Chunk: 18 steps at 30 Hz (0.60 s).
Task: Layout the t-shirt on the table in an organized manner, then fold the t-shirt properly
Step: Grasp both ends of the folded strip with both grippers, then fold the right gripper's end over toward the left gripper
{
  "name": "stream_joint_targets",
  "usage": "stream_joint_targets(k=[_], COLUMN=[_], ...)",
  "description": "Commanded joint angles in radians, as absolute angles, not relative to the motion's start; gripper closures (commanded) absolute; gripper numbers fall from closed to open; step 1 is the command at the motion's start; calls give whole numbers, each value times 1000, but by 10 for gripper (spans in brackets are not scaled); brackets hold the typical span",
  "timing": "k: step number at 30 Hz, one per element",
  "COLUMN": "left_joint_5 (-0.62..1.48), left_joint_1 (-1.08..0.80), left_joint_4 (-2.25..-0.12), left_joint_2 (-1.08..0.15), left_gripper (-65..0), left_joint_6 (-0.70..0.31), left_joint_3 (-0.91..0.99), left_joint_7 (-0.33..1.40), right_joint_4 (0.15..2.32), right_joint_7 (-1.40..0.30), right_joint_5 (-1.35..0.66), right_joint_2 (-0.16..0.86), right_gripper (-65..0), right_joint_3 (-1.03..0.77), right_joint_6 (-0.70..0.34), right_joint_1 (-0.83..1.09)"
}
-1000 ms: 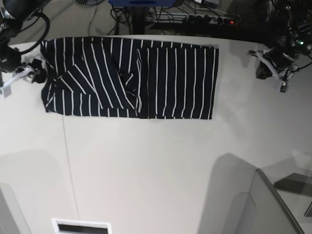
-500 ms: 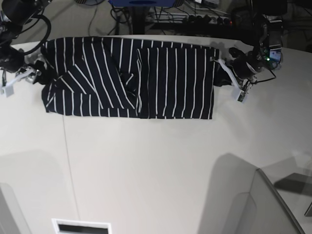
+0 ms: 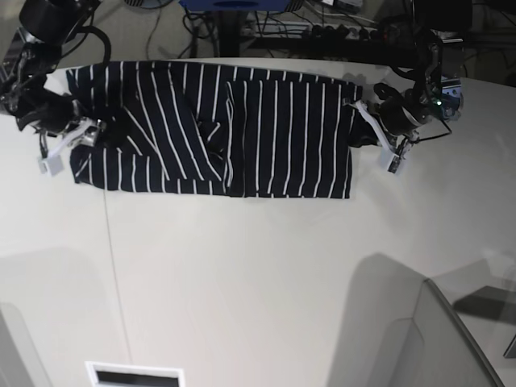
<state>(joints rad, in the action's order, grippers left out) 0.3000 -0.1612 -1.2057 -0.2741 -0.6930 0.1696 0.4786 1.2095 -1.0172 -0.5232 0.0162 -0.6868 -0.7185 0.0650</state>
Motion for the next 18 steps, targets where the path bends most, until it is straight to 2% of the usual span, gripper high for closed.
stream_joint_targets(k=[1,5,7,8,13,15,17,18], left_joint_5=[295,295,295,295,295,295,295,295], left_joint_1=[-156,-139,-137,-137,-137,-137,-134,-133], left_joint_4=[-1213,-1213,-1213,-1213,-1213,-1213,-1213,-1213], left_joint_2=[-285,-285,-282,-274,-260,-246,-243,-242], left_gripper=[0,0,0,0,0,0,0,0], left_joint_6=[-698,-698,-698,-698,-698,-698,-698,-698], left_joint_3=[176,166,166,166,165,165,165,163], left_joint_7=[484,484,486,486,486,486,487,489], right_joint_4=[1198,1198,1194,1193,1191,1194,1202,1219], right_joint_7=[-1092,-1092,-1090,-1090,-1069,-1066,-1066,-1064], right_joint_5=[-443,-438,-438,-437,-435,-435,-433,-433], right_joint_2=[-1,-15,-15,-15,-13,-12,-12,-12], right_gripper=[-482,-480,-450,-419,-159,-74,-9,0], right_joint_3=[-673,-670,-670,-670,-667,-665,-642,-627], right_joint_6=[-698,-698,-698,-698,-698,-698,-698,-698], right_joint_1=[84,84,84,84,81,79,77,81])
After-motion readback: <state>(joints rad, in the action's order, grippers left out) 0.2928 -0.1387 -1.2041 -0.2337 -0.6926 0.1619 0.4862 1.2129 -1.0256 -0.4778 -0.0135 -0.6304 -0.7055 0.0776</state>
